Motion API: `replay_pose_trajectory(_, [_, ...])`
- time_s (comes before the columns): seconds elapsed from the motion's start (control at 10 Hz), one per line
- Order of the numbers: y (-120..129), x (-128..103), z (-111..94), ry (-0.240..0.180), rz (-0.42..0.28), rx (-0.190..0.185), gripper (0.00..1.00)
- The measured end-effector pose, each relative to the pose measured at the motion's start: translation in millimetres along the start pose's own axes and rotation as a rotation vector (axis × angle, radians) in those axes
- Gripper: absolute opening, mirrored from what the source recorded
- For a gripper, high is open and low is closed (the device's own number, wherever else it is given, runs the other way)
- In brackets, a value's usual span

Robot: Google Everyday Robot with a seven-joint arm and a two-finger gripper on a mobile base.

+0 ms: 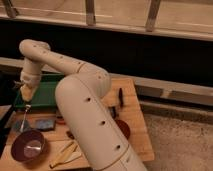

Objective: Place fork in plastic cup

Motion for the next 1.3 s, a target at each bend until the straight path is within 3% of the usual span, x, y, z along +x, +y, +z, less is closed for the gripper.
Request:
replay_pose_trajectory(0.7, [-7, -6, 5, 0.002, -0.008, 0.078, 0.00])
replay_pose_trajectory(1.0, [-7, -6, 7, 0.026, -0.003, 0.117, 0.00])
replay_pose_trajectory(1.3, [-5, -10, 13, 0.047, -0.004, 0.130, 0.00])
